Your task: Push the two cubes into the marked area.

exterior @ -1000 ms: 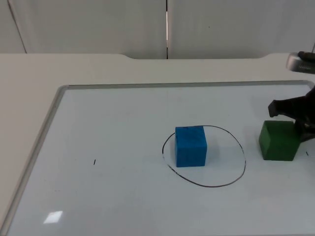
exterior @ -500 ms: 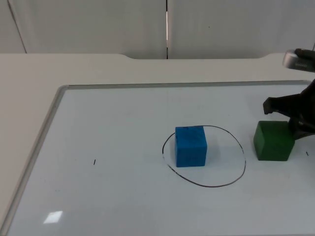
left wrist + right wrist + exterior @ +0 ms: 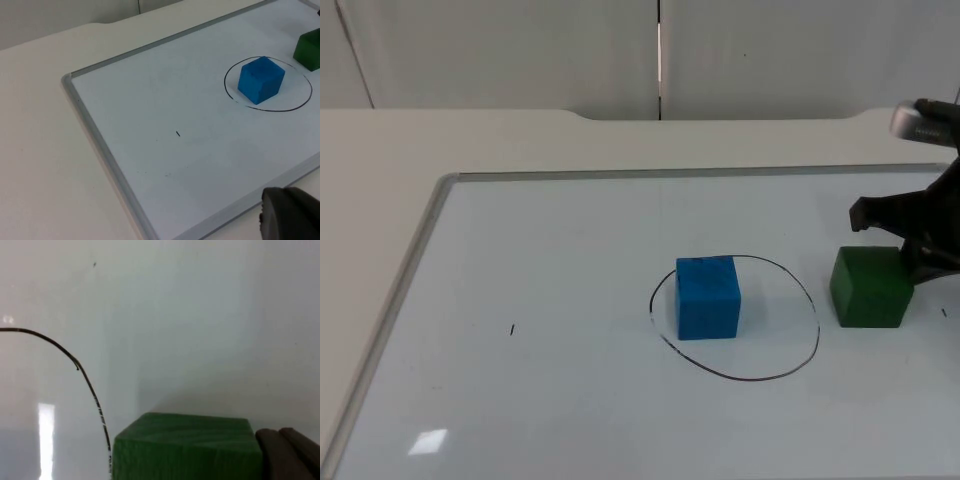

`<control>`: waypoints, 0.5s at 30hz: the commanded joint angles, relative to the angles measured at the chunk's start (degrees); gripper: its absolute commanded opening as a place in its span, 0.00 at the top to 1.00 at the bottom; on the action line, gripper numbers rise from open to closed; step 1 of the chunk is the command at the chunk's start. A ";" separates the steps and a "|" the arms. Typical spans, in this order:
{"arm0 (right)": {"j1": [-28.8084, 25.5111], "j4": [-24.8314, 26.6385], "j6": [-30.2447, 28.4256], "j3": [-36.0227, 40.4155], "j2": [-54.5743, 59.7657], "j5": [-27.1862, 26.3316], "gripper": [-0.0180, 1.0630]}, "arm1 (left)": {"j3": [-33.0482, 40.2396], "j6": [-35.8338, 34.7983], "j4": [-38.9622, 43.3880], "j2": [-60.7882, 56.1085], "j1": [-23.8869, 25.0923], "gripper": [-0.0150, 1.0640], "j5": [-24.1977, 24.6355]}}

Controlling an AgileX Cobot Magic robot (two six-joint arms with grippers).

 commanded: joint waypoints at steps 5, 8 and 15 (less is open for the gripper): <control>1.99 -0.09 0.01 -0.18 -0.05 -0.80 0.99 | 0.25 0.07 -0.37 -0.23 -0.12 0.99 0.23; 3.29 -0.08 0.01 -0.18 -0.05 -1.38 0.99 | 0.25 0.07 -0.37 -0.23 -0.12 0.99 0.23; 3.41 0.18 0.01 -0.18 -0.05 -2.09 0.99 | 0.25 0.07 -0.37 -0.23 -0.12 0.99 0.23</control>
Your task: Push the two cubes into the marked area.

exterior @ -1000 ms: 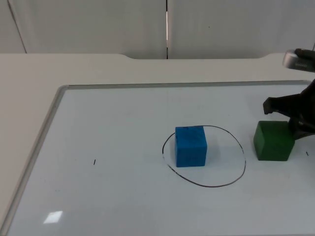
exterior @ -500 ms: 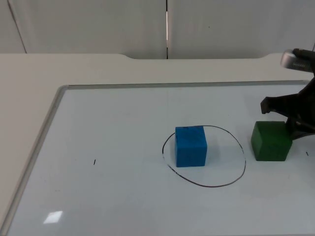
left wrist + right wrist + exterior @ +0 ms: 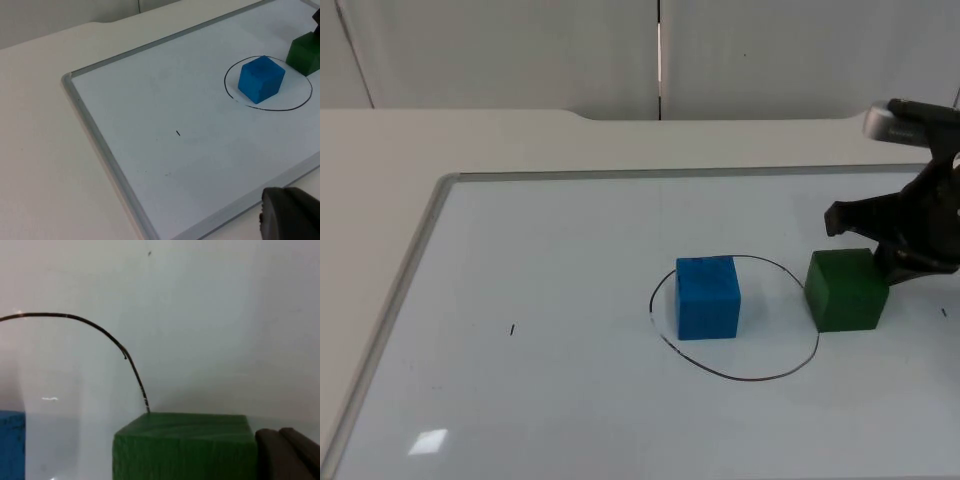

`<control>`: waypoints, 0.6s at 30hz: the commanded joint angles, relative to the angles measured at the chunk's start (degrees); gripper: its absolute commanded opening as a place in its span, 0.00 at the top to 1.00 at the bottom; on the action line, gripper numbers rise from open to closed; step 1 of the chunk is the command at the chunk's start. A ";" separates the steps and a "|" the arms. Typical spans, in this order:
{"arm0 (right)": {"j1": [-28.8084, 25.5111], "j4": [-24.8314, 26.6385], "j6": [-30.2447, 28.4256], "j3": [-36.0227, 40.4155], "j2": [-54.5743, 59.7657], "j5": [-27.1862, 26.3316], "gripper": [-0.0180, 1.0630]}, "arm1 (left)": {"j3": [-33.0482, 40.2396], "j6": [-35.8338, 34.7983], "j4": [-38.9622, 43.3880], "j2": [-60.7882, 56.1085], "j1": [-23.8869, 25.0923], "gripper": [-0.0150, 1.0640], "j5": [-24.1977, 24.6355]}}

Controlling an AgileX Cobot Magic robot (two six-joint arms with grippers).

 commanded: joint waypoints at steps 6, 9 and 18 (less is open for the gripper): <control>0.30 0.07 0.01 -0.18 -0.05 -0.36 0.99 | 0.25 0.07 -0.37 -0.23 -0.12 0.99 0.09; 0.84 0.36 0.01 -0.18 -0.05 -0.02 0.99 | 0.25 0.07 -0.37 -0.23 -0.12 0.99 0.09; 2.85 0.44 0.01 -0.18 -0.05 0.45 0.99 | 0.25 0.07 -0.37 -0.23 -0.12 0.99 0.09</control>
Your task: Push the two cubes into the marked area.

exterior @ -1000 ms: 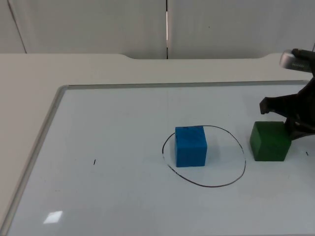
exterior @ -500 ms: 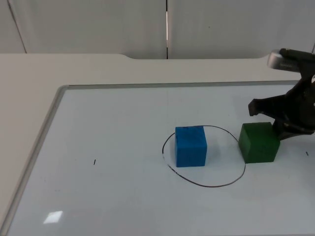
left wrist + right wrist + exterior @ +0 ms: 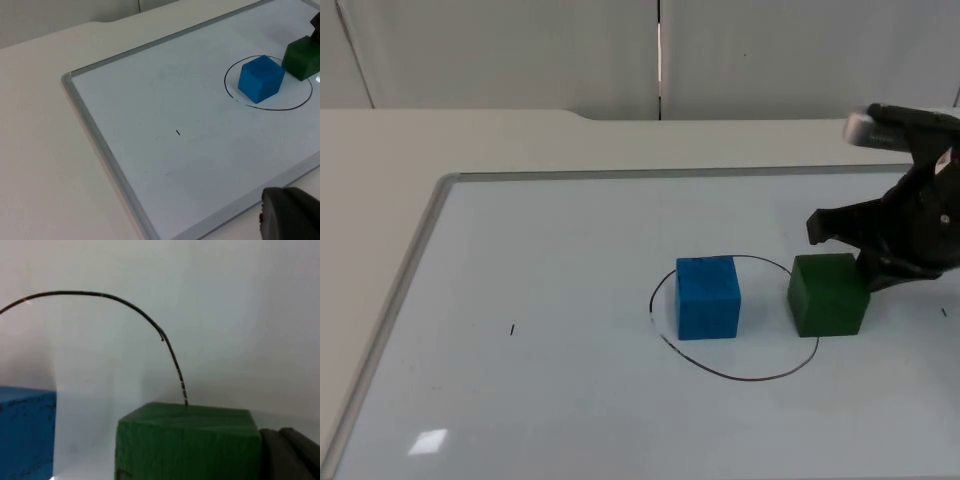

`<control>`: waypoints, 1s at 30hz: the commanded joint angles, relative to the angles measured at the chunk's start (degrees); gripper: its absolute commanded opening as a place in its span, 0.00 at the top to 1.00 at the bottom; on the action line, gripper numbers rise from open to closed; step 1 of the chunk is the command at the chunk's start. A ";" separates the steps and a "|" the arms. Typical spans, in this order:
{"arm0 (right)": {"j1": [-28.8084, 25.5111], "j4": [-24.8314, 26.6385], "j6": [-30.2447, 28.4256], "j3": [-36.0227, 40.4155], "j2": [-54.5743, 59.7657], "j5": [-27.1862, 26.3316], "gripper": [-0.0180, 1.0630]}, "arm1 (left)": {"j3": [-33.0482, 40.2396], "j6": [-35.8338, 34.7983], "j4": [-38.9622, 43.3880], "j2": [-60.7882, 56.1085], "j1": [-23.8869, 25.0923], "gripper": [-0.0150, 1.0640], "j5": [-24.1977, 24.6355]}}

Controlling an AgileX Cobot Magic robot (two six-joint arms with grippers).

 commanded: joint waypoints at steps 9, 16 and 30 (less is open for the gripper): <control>0.66 0.11 0.01 -0.18 -0.05 1.99 0.99 | 0.25 0.07 -0.37 -0.23 -0.12 0.99 0.09; 3.28 1.15 0.01 -0.18 -0.05 0.70 0.99 | 0.25 0.07 -0.37 -0.23 -0.12 0.99 0.09; 5.91 2.69 0.01 -0.18 -0.05 -0.46 0.99 | 0.25 0.07 -0.37 -0.23 -0.12 0.99 0.09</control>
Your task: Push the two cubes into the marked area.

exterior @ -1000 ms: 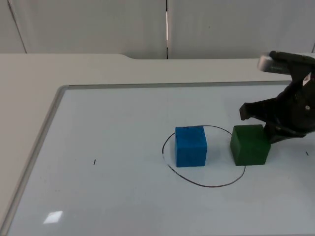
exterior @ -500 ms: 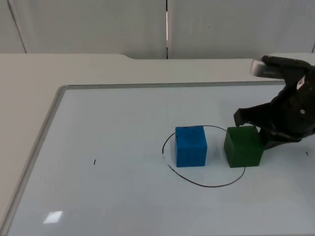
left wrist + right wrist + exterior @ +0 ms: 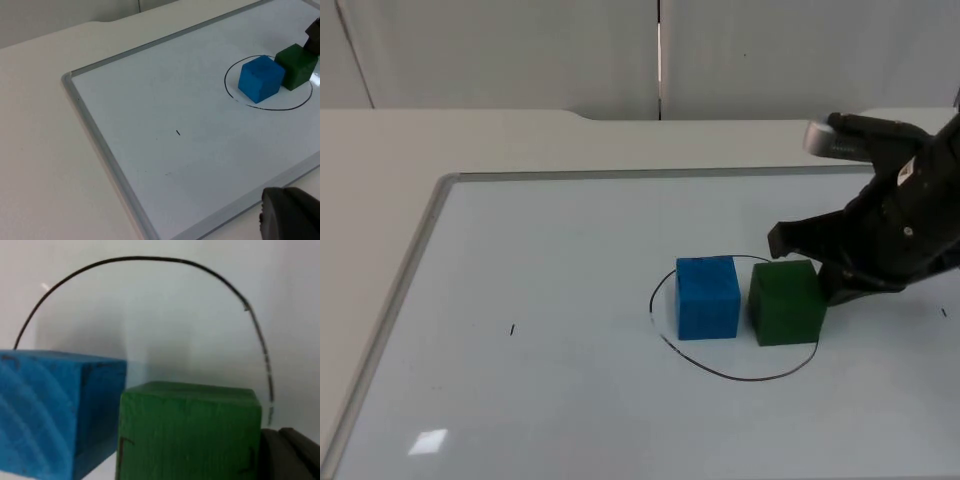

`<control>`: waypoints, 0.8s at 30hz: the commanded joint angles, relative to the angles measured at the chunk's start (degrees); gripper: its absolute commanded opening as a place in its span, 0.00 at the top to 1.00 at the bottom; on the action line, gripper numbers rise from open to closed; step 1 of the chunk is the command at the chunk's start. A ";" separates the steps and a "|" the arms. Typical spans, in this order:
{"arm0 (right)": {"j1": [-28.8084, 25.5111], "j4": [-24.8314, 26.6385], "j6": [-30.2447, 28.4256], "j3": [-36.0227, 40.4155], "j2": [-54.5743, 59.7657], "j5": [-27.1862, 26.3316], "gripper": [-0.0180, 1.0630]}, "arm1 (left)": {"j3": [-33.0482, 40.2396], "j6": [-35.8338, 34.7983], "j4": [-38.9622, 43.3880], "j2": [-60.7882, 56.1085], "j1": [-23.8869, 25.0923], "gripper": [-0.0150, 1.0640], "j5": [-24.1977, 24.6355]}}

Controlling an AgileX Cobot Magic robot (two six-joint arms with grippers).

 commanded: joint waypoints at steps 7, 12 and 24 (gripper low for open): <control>1.19 0.83 -0.16 -0.18 -0.05 -0.62 0.99 | 0.25 0.07 -0.37 -0.23 -0.12 0.99 0.09; 1.19 0.83 -0.16 -0.18 -0.05 -0.48 0.99 | 0.25 0.07 -0.37 -0.23 -0.12 0.99 0.09; 1.06 -1.62 -0.16 -0.18 -0.05 -1.49 0.99 | 0.25 0.07 -0.37 -0.23 -0.12 0.99 0.09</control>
